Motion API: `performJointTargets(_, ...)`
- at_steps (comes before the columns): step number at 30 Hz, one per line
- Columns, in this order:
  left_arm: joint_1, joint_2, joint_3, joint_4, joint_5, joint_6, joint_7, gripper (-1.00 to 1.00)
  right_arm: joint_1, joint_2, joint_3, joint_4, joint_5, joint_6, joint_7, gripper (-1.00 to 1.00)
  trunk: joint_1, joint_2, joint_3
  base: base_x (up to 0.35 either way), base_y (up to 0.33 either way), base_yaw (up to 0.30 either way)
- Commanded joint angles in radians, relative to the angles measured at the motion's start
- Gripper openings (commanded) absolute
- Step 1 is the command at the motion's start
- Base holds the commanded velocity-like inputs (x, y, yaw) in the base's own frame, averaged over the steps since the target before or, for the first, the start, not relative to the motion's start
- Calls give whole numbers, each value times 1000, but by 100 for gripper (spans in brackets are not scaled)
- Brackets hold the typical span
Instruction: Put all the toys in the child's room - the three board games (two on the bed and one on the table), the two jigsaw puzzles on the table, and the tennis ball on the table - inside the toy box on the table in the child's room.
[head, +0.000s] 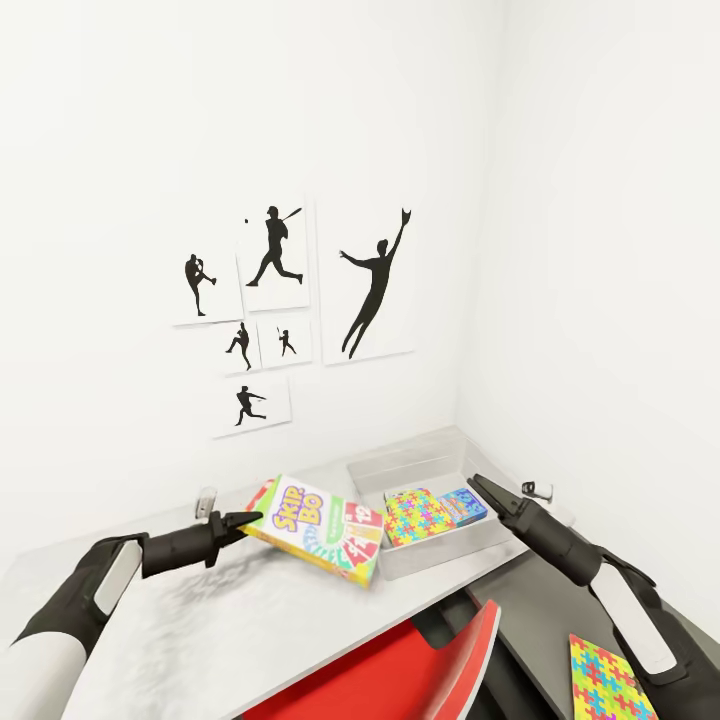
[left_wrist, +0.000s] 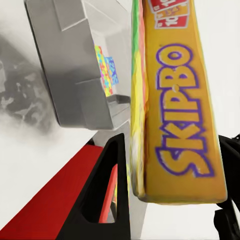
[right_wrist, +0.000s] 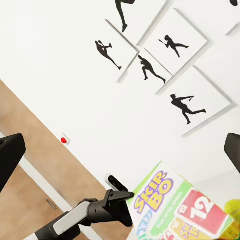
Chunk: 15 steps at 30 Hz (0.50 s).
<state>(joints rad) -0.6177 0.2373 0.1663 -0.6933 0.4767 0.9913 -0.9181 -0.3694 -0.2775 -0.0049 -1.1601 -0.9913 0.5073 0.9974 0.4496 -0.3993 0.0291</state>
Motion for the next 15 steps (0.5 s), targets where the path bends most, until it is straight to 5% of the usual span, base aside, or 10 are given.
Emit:
performJointTargets(1,0,0,-1,0,-3,3,-5,-100,0,0,0,0,-7,8,0,100,0,-1,0,0,0,0)
performJointTargets(15,0,0,-12,1,1,6,-17,-100,0,0,0,0,-6,9,-1,100,0,-1,0,0,0,0)
